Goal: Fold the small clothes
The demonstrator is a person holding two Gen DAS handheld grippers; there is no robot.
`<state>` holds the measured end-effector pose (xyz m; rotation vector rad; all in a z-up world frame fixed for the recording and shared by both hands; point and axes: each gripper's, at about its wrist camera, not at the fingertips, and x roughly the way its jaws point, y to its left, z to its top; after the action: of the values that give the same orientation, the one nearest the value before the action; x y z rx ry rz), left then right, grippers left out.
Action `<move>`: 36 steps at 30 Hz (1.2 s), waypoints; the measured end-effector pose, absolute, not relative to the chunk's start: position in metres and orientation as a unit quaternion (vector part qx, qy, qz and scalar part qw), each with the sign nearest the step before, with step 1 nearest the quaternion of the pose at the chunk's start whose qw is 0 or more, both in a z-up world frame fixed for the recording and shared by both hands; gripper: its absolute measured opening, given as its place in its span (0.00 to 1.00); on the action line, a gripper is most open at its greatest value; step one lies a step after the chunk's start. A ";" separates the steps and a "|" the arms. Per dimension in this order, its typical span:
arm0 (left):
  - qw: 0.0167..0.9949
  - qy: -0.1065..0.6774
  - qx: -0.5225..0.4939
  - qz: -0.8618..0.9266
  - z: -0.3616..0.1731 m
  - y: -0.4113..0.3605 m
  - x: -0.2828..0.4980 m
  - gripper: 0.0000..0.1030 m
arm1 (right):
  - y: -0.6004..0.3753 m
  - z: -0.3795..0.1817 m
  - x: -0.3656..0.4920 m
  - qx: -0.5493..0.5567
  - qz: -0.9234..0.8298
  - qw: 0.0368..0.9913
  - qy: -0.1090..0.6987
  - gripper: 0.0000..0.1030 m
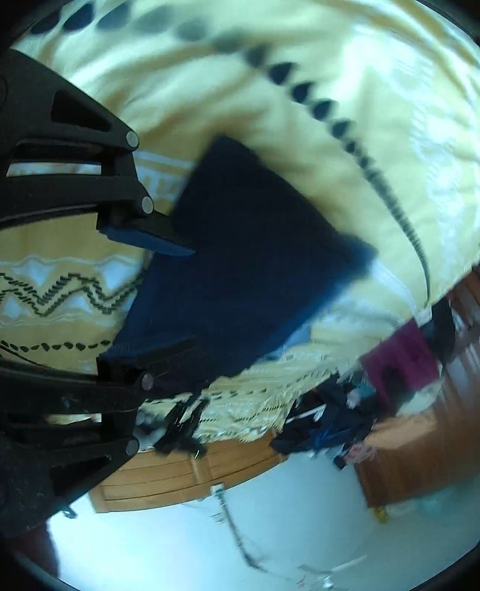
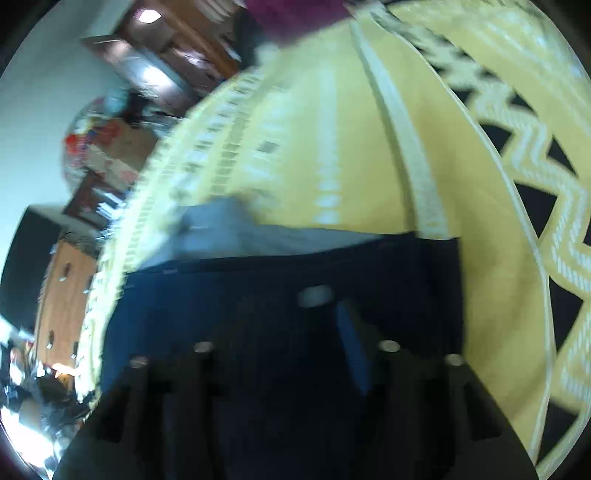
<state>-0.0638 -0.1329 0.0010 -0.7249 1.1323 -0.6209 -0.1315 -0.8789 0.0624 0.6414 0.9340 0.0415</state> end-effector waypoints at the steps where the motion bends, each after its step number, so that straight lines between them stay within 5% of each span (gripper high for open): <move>1: 0.736 0.517 -0.337 -0.278 -0.004 -0.134 -0.063 0.48 | -0.864 0.073 -0.138 0.294 0.030 0.847 0.441 0.54; 12: 0.782 0.450 -0.375 -0.212 -0.013 -0.149 -0.059 0.62 | -0.772 0.097 -0.160 0.262 0.105 0.841 0.462 0.56; 20: 0.766 0.452 -0.402 -0.219 -0.017 -0.147 -0.080 0.62 | -0.706 0.118 -0.125 0.235 0.159 0.843 0.458 0.58; 24: 0.751 0.472 -0.421 -0.188 -0.022 -0.142 -0.076 0.49 | -0.683 0.127 -0.120 0.228 0.176 0.841 0.458 0.58; 28: 0.763 0.489 -0.379 -0.189 -0.005 -0.146 -0.105 0.61 | -0.675 0.151 -0.127 0.204 0.182 0.857 0.436 0.74; 36: 0.787 0.463 -0.377 -0.153 -0.018 -0.150 -0.070 0.62 | -0.658 0.152 -0.126 0.195 0.199 0.851 0.445 0.74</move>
<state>-0.0700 -0.1498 -0.0183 -0.8130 0.9984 -0.3303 -0.1256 -0.6580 0.1523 0.4110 0.9379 0.4190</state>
